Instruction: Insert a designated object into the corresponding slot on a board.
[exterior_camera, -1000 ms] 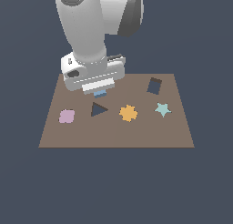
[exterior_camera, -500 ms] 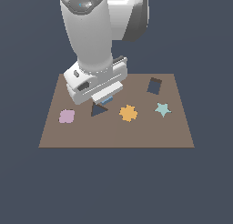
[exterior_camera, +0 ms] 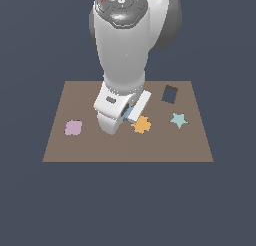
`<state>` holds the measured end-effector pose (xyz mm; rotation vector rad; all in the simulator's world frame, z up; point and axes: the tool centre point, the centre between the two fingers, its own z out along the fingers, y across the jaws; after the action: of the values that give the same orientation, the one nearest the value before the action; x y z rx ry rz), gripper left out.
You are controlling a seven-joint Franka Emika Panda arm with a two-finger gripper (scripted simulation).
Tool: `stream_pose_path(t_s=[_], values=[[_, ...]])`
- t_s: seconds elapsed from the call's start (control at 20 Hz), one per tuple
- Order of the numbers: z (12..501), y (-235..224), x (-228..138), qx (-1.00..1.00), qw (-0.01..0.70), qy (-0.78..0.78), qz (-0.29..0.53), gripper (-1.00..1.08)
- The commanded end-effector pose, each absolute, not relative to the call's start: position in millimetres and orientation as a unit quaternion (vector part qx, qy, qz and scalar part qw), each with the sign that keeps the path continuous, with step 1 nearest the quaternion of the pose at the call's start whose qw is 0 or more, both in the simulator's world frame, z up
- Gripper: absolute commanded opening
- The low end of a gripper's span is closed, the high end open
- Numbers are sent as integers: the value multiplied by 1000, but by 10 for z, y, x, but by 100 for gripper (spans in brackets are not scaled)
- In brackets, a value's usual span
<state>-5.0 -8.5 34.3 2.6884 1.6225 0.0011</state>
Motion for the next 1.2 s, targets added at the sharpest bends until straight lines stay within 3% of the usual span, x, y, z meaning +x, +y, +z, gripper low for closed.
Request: stream_pose_path(t_s=[0.0,0.5,1.15], values=[[352,67,13,819,1,573,1,-100],[374,717,18,637,1,771,1,-100],[395,1364,-434,357,1,934,1,-100]])
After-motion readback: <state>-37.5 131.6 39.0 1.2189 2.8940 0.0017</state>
